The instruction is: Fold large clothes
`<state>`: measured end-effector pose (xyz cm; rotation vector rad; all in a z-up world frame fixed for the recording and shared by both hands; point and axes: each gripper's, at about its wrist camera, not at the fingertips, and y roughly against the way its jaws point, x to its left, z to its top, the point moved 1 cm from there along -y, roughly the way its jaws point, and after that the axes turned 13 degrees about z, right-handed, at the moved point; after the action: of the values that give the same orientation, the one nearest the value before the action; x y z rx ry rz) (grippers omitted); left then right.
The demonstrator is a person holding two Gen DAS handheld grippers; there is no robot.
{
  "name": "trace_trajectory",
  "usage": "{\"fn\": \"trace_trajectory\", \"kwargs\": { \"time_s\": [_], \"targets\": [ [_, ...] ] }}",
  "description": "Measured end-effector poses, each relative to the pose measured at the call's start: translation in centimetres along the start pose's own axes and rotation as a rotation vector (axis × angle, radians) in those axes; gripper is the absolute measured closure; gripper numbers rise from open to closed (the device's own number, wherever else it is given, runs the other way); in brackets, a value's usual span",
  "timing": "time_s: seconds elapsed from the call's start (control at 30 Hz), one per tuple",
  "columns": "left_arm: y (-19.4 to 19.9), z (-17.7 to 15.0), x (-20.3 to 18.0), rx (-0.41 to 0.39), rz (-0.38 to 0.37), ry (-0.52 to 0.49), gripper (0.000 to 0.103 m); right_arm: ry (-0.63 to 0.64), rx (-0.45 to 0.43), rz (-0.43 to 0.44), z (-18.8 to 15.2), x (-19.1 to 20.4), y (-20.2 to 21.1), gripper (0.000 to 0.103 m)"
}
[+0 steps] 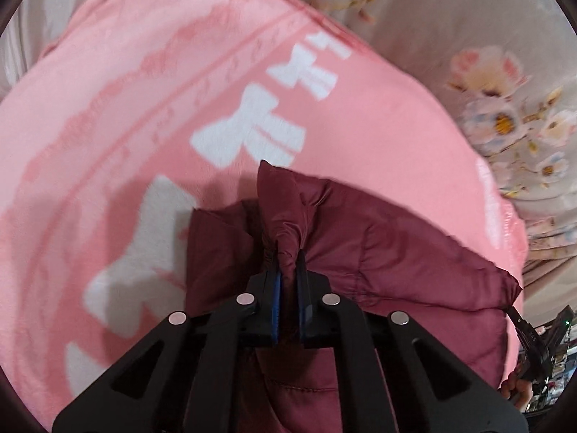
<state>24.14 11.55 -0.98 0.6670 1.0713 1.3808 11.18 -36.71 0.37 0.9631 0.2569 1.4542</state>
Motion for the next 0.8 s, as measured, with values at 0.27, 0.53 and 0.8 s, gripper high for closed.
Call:
{"fn": "trace_trajectory", "kwargs": {
  "time_s": [0.27, 0.53, 0.8],
  "targets": [
    [-1.9, -1.4, -1.3, -0.066, 0.095, -0.069, 0.092, -0.017, 0.045, -0.019, -1.9, -2.3, -3.0, 0.102],
    [-2.1, -3.0, -3.1, -0.225, 0.224, -0.17, 0.091, 0.057, -0.023, -0.065, -2.9, -1.5, -3.5, 0.102],
    [6.0, -2.2, -4.9, -0.337, 0.269, -0.175, 0.057, 0.015, -0.165, 0.008, -0.5, 0.7, 3.6, 0.092]
  ]
}}
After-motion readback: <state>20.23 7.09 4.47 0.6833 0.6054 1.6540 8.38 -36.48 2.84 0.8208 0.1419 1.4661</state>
